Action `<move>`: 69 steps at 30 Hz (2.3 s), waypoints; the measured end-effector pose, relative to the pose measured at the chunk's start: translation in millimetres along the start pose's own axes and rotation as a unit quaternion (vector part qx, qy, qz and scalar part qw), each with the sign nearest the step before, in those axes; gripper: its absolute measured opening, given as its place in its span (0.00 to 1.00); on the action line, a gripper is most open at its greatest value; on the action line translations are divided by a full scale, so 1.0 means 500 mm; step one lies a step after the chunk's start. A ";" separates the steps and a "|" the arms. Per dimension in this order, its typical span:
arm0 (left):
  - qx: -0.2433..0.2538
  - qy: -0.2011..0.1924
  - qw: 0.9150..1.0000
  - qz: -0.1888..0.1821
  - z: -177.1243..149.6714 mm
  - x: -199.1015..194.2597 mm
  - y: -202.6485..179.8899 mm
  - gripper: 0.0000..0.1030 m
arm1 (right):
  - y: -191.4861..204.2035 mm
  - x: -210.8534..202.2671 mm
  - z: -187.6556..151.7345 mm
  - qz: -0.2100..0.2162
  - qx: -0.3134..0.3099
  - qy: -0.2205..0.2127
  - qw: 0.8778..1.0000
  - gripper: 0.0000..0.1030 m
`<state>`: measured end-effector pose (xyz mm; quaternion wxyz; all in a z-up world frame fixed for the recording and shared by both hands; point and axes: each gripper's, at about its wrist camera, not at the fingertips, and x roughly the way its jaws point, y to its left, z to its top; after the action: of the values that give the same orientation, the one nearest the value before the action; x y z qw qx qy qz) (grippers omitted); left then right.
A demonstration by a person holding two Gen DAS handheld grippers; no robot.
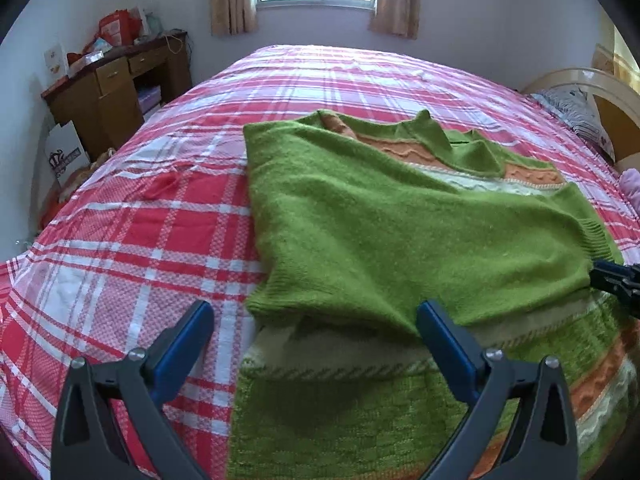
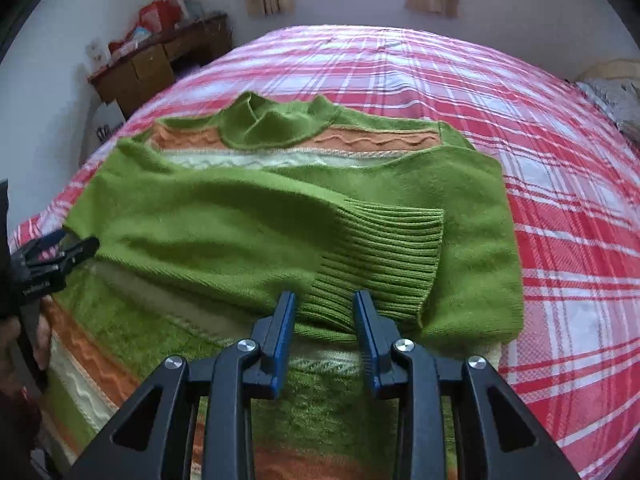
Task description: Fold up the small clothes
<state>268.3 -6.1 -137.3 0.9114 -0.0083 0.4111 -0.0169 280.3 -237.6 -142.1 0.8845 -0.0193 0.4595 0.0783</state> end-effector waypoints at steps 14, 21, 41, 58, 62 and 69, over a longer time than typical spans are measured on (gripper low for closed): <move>0.002 -0.015 1.000 0.014 -0.011 -0.006 0.000 1.00 | 0.009 -0.016 -0.034 -0.022 -0.011 -0.058 0.998 0.31; 0.000 0.002 1.000 0.016 -0.019 -0.013 -0.006 1.00 | 0.019 -0.034 -0.053 -0.021 -0.014 -0.052 0.998 0.45; 0.056 0.027 0.998 -0.031 -0.233 -0.211 0.022 1.00 | 0.046 -0.199 -0.269 0.020 -0.023 -0.014 0.999 0.53; 0.073 0.072 0.993 -0.065 -0.356 -0.272 0.036 0.90 | -0.080 -0.311 -0.412 -0.005 0.089 -0.020 0.996 0.53; 0.051 0.095 0.991 -0.077 -0.379 -0.268 0.053 0.86 | -0.066 -0.315 -0.444 0.001 0.091 -0.013 0.996 0.53; 0.005 0.101 0.990 -0.101 -0.395 -0.280 0.081 0.76 | -0.055 -0.317 -0.474 -0.002 0.089 -0.018 0.996 0.53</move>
<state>28.6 39.5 -164.5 0.8589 -0.0432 0.4979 -0.1118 2.9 -308.9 -150.4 0.8912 0.0595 0.4483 0.0355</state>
